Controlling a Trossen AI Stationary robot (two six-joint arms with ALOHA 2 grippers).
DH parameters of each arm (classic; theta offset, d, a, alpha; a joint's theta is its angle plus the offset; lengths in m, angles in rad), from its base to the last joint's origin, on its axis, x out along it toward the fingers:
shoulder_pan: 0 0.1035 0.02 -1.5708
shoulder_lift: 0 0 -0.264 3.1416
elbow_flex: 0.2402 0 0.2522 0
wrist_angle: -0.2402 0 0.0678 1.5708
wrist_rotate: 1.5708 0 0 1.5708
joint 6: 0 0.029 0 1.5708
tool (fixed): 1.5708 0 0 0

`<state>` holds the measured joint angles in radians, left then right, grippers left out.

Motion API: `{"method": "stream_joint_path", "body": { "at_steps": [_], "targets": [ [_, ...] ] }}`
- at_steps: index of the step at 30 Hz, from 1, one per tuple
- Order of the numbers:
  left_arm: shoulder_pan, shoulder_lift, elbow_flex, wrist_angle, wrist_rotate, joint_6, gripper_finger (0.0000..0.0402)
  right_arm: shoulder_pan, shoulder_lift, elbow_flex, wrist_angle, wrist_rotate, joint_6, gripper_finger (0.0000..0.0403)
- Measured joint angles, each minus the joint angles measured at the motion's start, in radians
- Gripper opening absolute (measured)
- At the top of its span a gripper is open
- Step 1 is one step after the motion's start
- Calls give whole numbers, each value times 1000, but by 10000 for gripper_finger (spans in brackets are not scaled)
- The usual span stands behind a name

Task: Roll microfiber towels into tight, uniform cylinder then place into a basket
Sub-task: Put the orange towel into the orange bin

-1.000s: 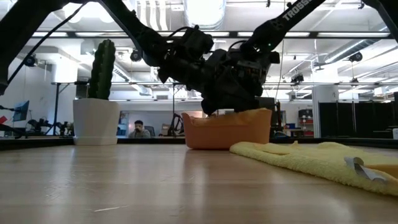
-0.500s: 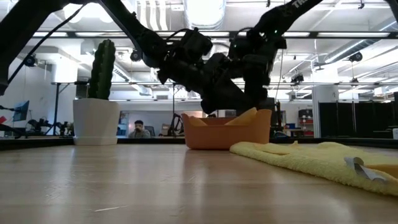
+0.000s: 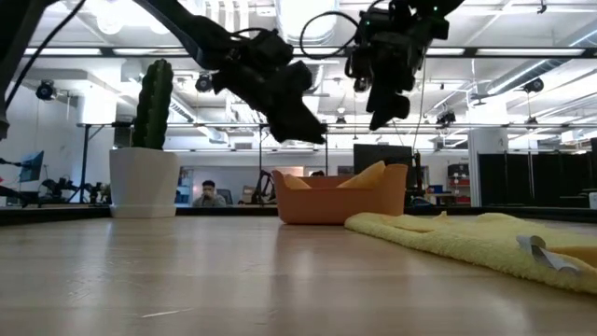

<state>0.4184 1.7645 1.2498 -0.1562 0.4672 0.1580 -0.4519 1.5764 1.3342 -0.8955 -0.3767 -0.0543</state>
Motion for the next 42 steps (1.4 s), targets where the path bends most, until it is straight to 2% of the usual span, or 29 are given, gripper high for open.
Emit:
{"method": "stream_joint_path", "body": {
  "at_steps": [5,8,19,24,29,38,42],
  "targets": [
    [2,-48,-5,-187,9,163,171,95,14,-19,-4,81,-162,244],
    [3,-51,-13,-253,10,193,171,141,41,-32,9,122,-225,244],
    [2,-53,-14,-277,6,141,171,165,192,-35,86,95,-45,244],
    [3,-62,-14,-286,5,137,171,166,240,-35,87,89,-23,239],
    [3,-69,-14,-293,1,136,171,163,259,-39,71,117,-8,190],
    [2,-73,-14,-306,-4,136,171,146,251,-50,59,117,28,29],
    [-7,-73,-14,-299,9,135,171,121,224,-50,54,116,98,14]
  ]
}}
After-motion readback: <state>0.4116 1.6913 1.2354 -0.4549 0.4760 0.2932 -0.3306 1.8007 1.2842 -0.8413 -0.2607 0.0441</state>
